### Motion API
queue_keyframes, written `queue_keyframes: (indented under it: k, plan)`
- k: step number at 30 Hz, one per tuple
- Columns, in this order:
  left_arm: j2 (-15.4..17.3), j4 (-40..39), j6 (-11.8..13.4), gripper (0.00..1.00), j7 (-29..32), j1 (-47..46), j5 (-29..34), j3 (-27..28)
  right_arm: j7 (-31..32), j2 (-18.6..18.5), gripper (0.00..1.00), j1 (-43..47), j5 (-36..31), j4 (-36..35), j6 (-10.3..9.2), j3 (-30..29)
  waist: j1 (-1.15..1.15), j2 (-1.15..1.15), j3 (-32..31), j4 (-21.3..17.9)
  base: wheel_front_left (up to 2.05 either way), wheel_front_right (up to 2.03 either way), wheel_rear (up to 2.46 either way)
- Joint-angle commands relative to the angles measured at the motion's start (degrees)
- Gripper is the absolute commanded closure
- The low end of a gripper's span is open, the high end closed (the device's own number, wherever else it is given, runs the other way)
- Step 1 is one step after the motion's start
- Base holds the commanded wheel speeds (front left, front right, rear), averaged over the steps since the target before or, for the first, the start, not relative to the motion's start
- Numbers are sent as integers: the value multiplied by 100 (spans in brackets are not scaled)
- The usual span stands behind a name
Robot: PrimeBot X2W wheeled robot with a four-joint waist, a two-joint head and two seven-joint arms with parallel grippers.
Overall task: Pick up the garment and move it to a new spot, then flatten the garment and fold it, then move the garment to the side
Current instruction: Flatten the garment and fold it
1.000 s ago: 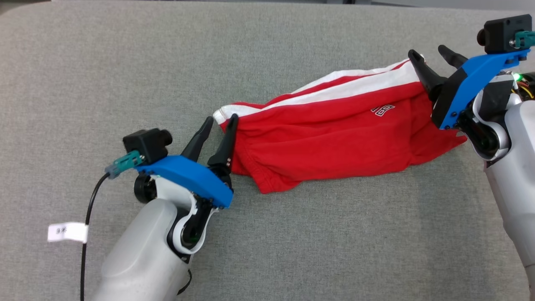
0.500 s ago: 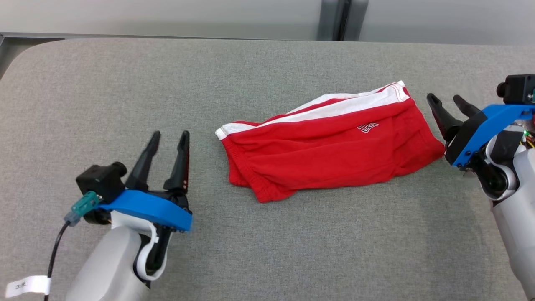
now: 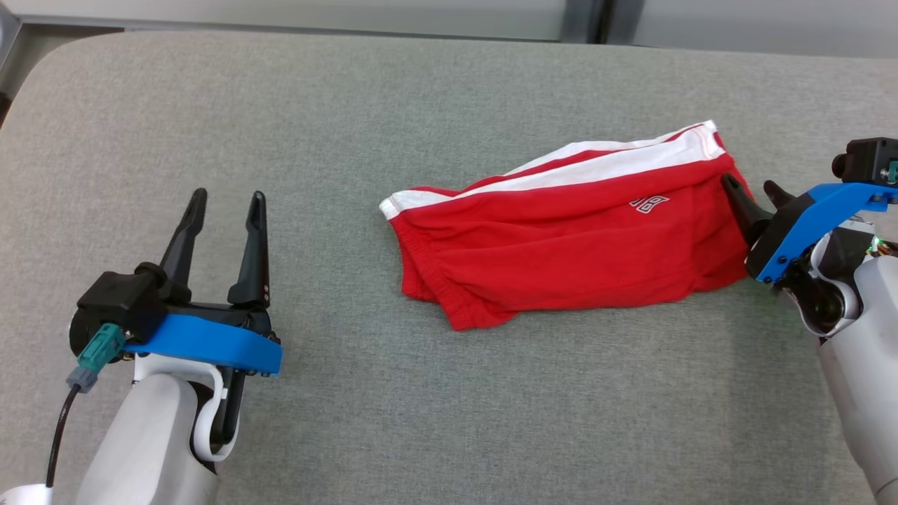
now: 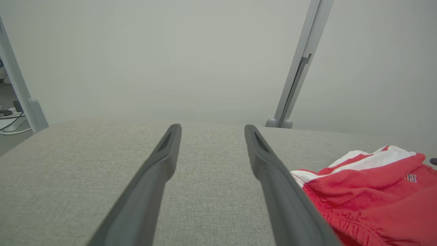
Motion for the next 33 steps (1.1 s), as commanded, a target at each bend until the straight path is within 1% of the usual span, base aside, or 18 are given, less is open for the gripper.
queue_keyframes:
  k: [1, 7, 10, 13, 14, 15, 16, 19, 24, 28, 33]
  plan:
    - [-21, -21, -23, 0, -24, 28, 43, 35, -14, -13, 0, -89, -83, 82, 1, -26, 0, 0, 58, 63, 0, 0, 0]
    - [-75, -46, -77, 0, -24, 95, 186, 176, -36, -5, 0, -402, -671, 846, 1, -259, 0, 0, 154, 198, 0, 0, 0]
    - [-112, -31, -108, 0, -24, 91, 223, 232, 40, 115, 0, -480, -841, 1173, 1, -352, 0, 0, 158, 234, 0, 0, 0]
    - [-147, -30, -116, 0, -24, 109, 249, 297, 129, 227, 0, -531, -949, 1364, 1, -325, 0, 0, 144, 248, 0, 0, 0]
    - [-164, -33, -117, 0, -24, 119, 249, 312, 162, 284, 4, -530, -945, 1400, 1, -313, 0, 0, 135, 249, 0, 0, 0]
    - [-181, -39, -122, 0, -24, 130, 260, 323, 160, 320, 64, -540, -954, 1417, 1, -287, 0, 0, 122, 247, 0, 0, 0]
    - [-195, -41, -122, 0, -24, 138, 271, 332, 153, 348, 100, -543, -957, 1417, 3, -262, 0, 0, 103, 242, 0, 0, 0]
    - [-245, -37, -136, 0, -24, 205, 285, 349, 99, 370, 100, -499, -939, 1377, 6, -187, 0, 0, 22, 216, 0, 0, 0]
    - [-280, 9, -155, 0, -24, 337, 303, 331, -228, 213, 100, -324, -823, 1229, 1, -270, 0, 0, -232, 149, 0, 0, 0]
    - [-251, 35, -164, 0, -24, 527, 321, 266, -465, 31, 100, -63, -853, 1103, 0, -317, 0, 0, -484, 9, 0, 0, 0]
    - [-241, -3, -169, 0, -24, 770, 276, 230, -606, -206, 100, 197, -938, 963, 1, -442, 0, 0, -746, -175, 0, 0, 0]
